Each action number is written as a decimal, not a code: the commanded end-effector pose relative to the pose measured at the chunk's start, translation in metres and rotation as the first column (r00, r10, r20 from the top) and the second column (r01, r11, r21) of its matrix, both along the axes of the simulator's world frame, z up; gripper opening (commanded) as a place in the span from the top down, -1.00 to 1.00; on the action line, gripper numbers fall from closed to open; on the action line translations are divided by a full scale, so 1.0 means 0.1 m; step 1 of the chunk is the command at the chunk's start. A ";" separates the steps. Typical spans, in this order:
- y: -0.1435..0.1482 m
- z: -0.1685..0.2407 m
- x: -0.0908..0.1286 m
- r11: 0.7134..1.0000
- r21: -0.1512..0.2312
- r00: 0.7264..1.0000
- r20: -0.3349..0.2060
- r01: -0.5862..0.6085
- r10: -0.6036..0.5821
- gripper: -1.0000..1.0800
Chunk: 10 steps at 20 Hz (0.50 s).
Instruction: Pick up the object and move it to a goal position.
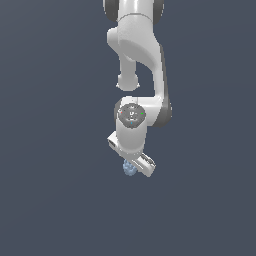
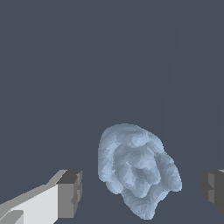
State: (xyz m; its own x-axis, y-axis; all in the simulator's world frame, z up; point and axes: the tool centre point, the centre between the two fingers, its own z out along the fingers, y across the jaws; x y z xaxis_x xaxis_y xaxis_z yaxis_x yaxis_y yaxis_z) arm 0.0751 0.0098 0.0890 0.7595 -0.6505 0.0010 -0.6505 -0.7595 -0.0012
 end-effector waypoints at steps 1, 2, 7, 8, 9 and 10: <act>0.00 -0.15 -0.01 1.000 0.000 1.000 -0.002 0.001 -0.001 -0.92; 0.00 -0.20 -0.01 1.000 0.000 1.000 -0.002 0.002 -0.002 -0.92; 0.00 -0.33 -0.01 1.000 0.000 1.000 -0.002 0.003 -0.003 -0.92; 0.00 -0.33 0.00 1.000 0.000 1.000 -0.002 0.003 -0.003 -0.92; 0.00 -0.32 0.00 1.000 0.000 1.000 -0.002 0.003 -0.003 -0.92; 0.00 -0.32 0.00 1.000 0.000 1.000 -0.002 0.003 -0.003 -0.92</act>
